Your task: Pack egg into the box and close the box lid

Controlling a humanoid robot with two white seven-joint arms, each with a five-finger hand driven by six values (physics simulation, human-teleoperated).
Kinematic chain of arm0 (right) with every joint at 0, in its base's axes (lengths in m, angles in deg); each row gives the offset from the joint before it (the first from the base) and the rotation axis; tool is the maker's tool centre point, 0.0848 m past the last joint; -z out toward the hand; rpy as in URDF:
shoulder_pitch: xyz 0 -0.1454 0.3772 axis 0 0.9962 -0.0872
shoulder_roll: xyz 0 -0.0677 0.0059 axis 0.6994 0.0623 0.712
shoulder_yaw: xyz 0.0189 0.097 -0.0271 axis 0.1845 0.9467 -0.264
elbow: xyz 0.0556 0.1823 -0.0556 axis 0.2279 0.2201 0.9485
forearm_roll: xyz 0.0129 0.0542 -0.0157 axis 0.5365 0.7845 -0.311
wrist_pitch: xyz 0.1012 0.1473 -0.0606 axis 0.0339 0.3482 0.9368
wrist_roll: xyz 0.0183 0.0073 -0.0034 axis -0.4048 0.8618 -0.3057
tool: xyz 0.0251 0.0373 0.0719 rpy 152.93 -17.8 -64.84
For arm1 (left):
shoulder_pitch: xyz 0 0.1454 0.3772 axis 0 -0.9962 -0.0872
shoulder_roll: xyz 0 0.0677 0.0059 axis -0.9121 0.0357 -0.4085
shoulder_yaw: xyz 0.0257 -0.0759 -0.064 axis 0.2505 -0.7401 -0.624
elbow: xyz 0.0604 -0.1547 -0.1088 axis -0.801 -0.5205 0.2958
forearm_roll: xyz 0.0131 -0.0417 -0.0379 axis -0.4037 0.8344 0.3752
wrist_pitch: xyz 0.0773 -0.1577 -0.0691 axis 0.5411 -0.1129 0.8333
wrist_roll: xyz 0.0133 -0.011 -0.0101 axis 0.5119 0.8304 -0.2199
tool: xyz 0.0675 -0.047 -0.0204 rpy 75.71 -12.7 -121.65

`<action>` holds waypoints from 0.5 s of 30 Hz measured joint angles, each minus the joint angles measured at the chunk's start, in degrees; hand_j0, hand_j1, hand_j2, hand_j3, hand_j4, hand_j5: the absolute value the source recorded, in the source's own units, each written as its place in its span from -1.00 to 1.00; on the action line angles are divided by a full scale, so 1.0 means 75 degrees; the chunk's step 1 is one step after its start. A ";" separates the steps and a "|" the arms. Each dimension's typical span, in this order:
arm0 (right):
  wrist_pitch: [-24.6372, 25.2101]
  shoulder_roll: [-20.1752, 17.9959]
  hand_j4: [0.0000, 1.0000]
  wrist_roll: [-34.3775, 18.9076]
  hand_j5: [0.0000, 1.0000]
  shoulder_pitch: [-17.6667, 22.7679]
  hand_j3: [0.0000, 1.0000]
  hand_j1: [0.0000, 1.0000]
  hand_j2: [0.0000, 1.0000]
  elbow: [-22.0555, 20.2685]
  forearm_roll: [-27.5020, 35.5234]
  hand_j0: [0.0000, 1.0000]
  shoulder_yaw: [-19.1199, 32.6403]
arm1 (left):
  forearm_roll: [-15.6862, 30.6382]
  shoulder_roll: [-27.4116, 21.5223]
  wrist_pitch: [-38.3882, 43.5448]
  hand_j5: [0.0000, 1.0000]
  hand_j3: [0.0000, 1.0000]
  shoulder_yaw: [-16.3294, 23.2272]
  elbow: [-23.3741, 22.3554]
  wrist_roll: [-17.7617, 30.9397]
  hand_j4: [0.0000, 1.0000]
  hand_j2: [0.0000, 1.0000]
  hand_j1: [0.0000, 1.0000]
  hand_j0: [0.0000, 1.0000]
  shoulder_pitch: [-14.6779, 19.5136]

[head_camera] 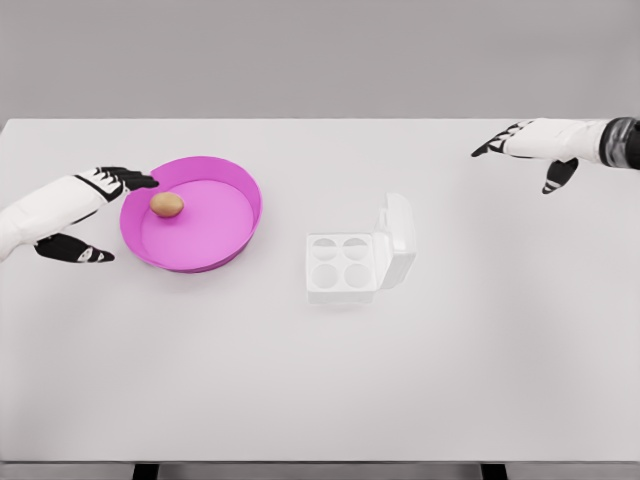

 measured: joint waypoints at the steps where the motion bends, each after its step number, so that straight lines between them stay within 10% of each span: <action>1: 0.0000 -0.0007 1.00 -0.0011 1.00 -0.0024 1.00 1.00 1.00 -0.0023 -0.0006 1.00 -0.0003 | 0.0035 0.0002 0.0000 1.00 1.00 -0.0004 -0.0017 0.0165 1.00 1.00 1.00 1.00 0.0024; 15: -0.0001 -0.0194 1.00 -0.0460 1.00 -0.0129 1.00 1.00 1.00 0.0172 -0.0080 1.00 0.0247 | 0.1179 0.0231 0.0000 0.86 0.86 0.0245 -0.0553 0.1253 0.86 0.86 0.86 0.86 0.1617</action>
